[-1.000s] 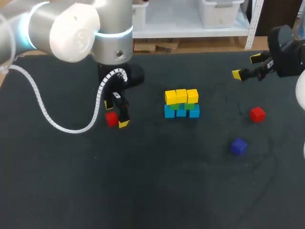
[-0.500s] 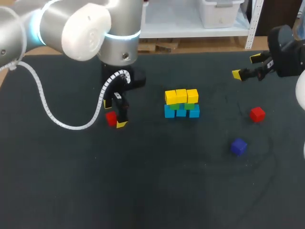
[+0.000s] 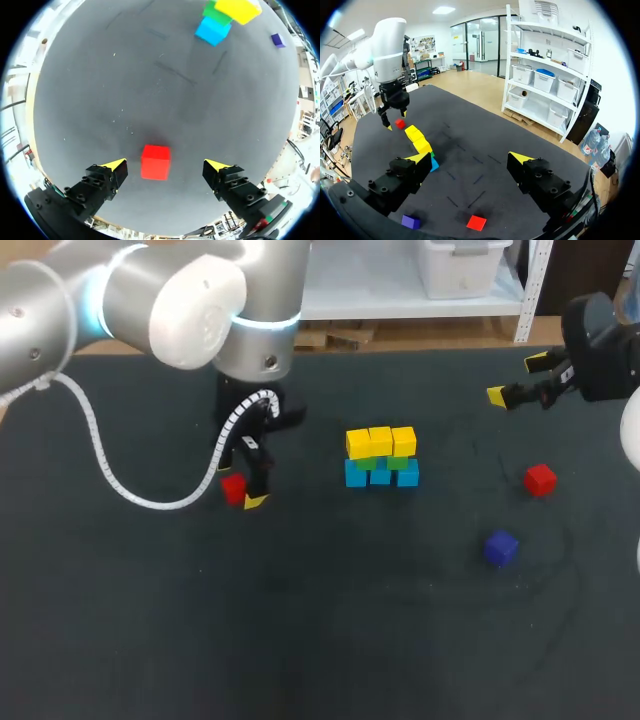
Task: Place the blue cubes, place green cubes on the blue cubes, place the yellow cubes on the green cubes, then place the red cubes on the yellow cubes, and place purple cube on the red cubes.
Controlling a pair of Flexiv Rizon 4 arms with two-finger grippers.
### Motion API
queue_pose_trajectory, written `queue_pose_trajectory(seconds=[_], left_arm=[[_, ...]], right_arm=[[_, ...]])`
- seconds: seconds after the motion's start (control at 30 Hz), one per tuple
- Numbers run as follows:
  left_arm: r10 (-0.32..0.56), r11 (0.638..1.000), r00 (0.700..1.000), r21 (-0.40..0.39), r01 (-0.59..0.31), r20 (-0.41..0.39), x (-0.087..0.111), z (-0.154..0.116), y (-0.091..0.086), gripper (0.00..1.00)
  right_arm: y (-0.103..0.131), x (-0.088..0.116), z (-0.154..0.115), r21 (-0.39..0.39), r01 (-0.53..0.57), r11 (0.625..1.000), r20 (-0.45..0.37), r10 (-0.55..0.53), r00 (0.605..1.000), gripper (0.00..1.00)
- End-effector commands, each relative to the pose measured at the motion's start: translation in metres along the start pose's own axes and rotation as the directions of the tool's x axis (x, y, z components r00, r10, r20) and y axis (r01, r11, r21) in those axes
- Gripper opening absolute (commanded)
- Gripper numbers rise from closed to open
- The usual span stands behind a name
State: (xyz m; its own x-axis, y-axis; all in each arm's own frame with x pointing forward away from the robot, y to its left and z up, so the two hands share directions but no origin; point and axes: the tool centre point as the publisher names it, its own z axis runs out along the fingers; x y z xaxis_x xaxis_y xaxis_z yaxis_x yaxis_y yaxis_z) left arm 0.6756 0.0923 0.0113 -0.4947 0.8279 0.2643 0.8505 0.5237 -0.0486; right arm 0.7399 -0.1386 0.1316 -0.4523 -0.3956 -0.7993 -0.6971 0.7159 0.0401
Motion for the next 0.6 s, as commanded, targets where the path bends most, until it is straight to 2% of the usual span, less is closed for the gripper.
queue_pose_trajectory(seconds=[0.03, 0.23, 0.27, 0.3, 0.37, 0.4, 0.43, 0.6], left_arm=[[-0.016, 1.0, 1.0, 0.014, 0.016, -0.018, -0.0034, 0.0027, 0.0065, 1.0], [-0.026, 1.0, 0.999, 0.012, 0.026, -0.02, -0.0027, 0.0028, 0.0068, 1.0], [-0.028, 1.0, 0.999, 0.01, 0.028, -0.021, -0.0026, 0.0027, 0.0068, 0.88], [-0.031, 0.999, 0.999, 0.008, 0.031, -0.023, -0.0025, 0.0025, 0.0068, 0.55], [-0.037, 0.999, 0.999, 0.007, 0.037, -0.033, -0.0013, 0.0022, 0.007, 0.31], [-0.037, 0.999, 0.999, 0.006, 0.037, -0.034, -0.0006, 0.0023, 0.007, 0.13], [-0.038, 0.999, 0.998, 0.003, 0.038, -0.039, -0.0003, 0.0021, 0.0069, 0.0], [-0.049, 0.999, 0.997, -0.004, 0.049, -0.052, 0.0017, 0.0018, 0.0074, 0.0]], right_arm=[[-0.0011, 0.0007, -0.0002, -0.006, 0.001, 1.0, 0.004, -0.001, 1.0, 1.0], [-0.0011, 0.0007, -0.0002, -0.006, 0.001, 1.0, 0.004, -0.001, 1.0, 1.0], [-0.0011, 0.0007, -0.0002, -0.006, 0.001, 1.0, 0.004, -0.001, 1.0, 1.0], [-0.0011, 0.0007, -0.0002, -0.006, 0.001, 1.0, 0.004, -0.001, 1.0, 1.0], [-0.0011, 0.0007, -0.0002, -0.006, 0.001, 1.0, 0.004, -0.001, 1.0, 1.0], [-0.0011, 0.0007, -0.0002, -0.006, 0.001, 1.0, 0.004, -0.001, 1.0, 1.0], [-0.0011, 0.0007, -0.0002, -0.006, 0.001, 1.0, 0.004, -0.001, 1.0, 1.0], [-0.0011, 0.0007, -0.0002, -0.006, 0.001, 1.0, 0.004, -0.001, 1.0, 1.0]])
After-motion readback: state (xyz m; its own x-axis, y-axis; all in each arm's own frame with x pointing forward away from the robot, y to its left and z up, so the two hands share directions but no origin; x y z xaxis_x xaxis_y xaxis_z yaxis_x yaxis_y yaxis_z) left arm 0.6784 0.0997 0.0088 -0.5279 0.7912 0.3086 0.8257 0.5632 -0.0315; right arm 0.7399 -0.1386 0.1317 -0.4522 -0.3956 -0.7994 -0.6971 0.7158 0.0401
